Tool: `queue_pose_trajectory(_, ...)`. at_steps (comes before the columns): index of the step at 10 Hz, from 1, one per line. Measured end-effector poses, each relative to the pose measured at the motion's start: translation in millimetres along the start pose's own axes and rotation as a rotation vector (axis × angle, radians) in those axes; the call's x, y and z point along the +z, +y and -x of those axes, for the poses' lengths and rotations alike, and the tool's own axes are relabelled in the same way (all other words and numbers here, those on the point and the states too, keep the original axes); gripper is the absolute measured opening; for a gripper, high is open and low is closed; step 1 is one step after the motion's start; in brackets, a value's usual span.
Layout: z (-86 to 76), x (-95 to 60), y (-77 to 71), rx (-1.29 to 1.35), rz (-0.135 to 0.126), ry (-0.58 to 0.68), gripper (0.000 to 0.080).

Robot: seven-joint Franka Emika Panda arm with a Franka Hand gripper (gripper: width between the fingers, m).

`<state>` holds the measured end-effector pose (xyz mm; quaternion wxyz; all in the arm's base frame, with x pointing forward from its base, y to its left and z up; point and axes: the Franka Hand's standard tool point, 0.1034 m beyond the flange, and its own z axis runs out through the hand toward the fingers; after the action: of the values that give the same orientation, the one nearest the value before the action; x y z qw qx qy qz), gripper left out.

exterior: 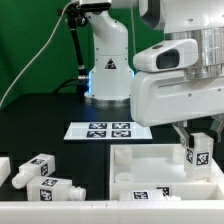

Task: Assemble one leg

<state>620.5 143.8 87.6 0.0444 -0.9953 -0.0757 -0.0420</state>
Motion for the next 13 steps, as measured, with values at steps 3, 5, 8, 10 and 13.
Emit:
queue_pose_trajectory(3, 0.9, 0.9, 2.9, 0.344, 0.002, 0.017, 0.0282)
queue_pose_trajectory(5, 4.2, 0.6, 6.6, 0.668, -0.031, 0.040, 0.0282)
queue_pose_trajectory(8, 7.4, 0.3, 6.5, 0.988, -0.057, -0.003, 0.0282)
queue_pose_trajectory(10, 7.9, 0.7, 6.4, 1.075, -0.069, -0.012, 0.0282)
queue_pose_trajectory(13, 9.1, 1.5, 2.7, 0.954, -0.059, -0.011, 0.0505)
